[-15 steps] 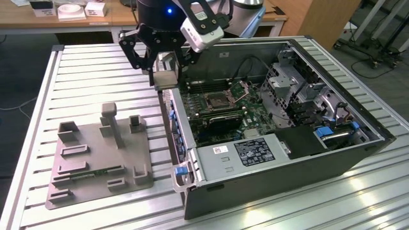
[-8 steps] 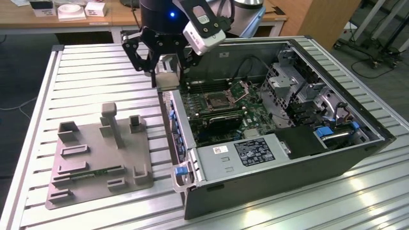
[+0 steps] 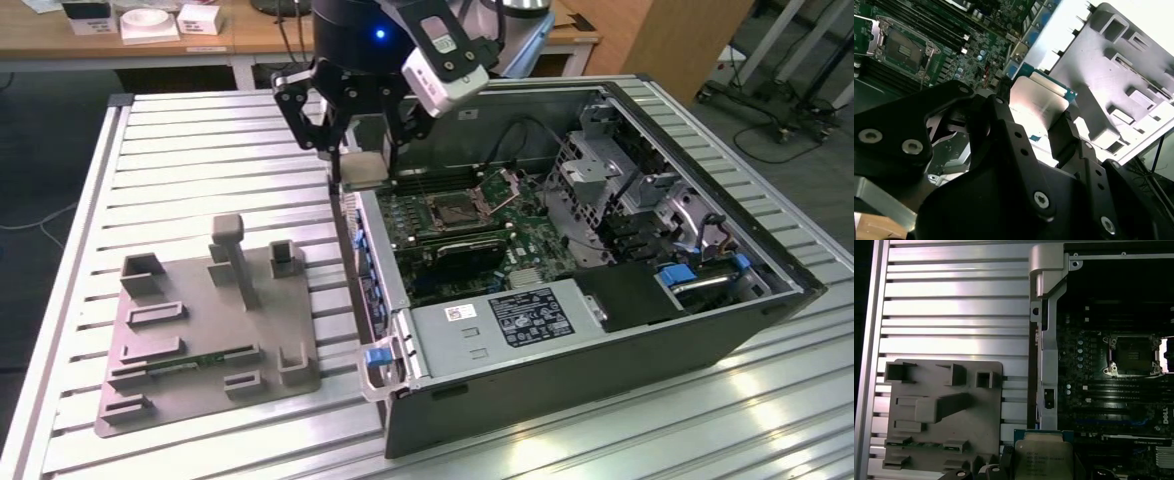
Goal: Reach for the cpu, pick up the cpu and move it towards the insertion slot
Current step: 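Pick up the cpu and move it towards the insertion slot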
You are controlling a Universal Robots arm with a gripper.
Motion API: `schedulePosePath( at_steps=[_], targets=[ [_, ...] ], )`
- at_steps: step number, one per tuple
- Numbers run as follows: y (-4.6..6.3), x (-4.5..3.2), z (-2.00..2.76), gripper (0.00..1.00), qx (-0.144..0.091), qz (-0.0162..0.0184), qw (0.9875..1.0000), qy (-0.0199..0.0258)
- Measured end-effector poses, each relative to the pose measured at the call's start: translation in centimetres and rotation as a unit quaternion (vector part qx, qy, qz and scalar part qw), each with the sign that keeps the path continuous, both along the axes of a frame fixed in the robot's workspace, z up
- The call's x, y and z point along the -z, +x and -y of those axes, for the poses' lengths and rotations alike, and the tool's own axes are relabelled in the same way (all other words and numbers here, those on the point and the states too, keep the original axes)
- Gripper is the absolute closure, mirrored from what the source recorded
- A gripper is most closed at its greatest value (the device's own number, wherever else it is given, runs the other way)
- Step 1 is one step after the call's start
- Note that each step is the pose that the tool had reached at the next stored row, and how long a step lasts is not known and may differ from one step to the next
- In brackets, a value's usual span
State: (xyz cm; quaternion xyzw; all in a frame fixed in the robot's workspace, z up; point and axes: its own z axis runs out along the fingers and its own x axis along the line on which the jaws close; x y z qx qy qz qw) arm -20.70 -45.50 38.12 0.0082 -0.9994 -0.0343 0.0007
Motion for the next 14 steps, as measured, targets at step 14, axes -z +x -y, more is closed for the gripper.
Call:
schedulePosePath(
  at_steps=[14],
  targets=[
    [2.0,0.05,0.0,0.45,0.0,0.0,1.0,0.0]
  ],
)
